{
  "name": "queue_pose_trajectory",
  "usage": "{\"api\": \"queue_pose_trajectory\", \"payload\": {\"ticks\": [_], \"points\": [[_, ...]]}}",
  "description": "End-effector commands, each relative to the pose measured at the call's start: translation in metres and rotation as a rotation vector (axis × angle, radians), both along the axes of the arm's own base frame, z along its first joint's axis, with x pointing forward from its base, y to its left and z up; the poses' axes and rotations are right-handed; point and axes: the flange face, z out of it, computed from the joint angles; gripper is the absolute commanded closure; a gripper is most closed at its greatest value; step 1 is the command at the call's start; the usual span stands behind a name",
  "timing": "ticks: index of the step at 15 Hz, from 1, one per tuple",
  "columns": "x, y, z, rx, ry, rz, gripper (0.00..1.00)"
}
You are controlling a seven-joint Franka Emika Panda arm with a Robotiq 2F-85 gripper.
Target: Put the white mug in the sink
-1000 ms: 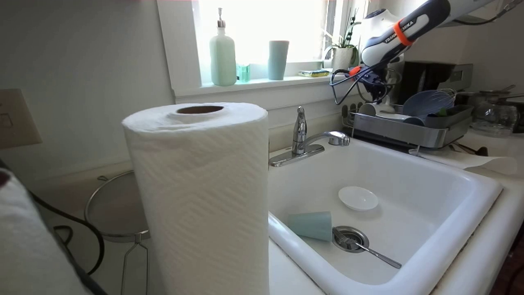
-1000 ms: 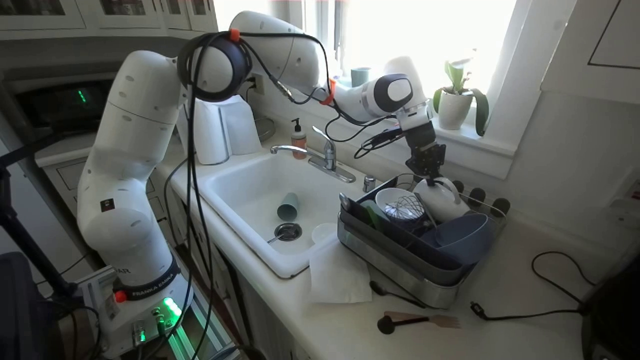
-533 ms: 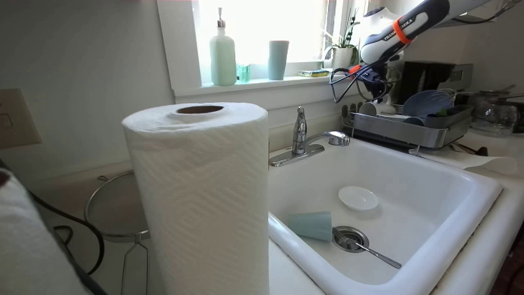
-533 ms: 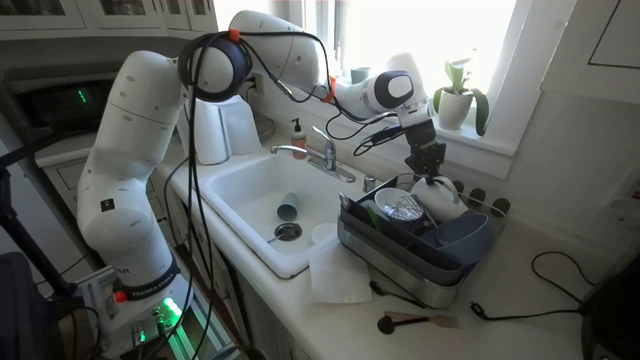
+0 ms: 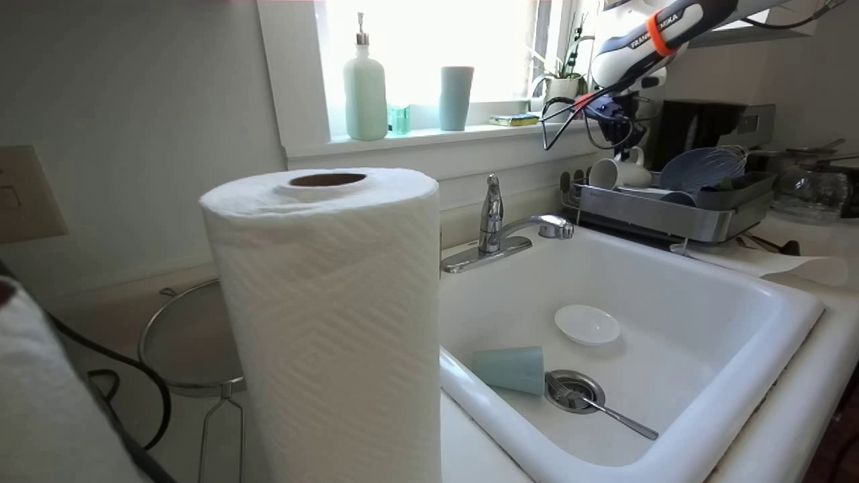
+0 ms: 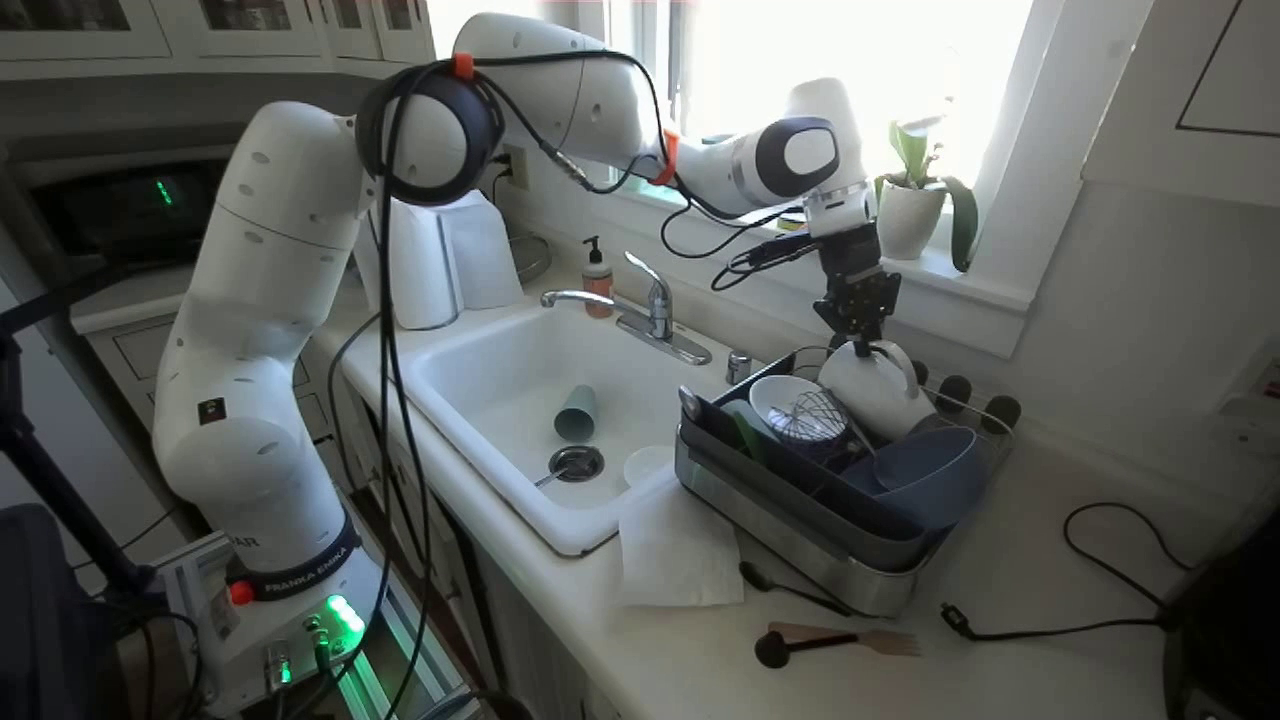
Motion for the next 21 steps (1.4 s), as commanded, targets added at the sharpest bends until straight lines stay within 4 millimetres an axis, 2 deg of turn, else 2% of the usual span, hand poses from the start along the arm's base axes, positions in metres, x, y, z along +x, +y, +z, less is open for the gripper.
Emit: {"api": "queue_pose_trajectory", "payload": {"ticks": [1, 5, 12, 15, 21], "points": [[-0.001, -0.004, 0.032, 0.046, -0.033, -0.006, 0.95], [-0.008, -0.002, 0.048, 0.097, -0.035, 0.010, 0.95], [-0.030, 0.009, 0.082, 0.183, -0.055, 0.072, 0.95], [-0.042, 0.023, 0.095, 0.240, -0.043, 0.110, 0.95], [-0.076, 0.063, 0.111, 0.374, 0.004, 0.191, 0.95]]}}
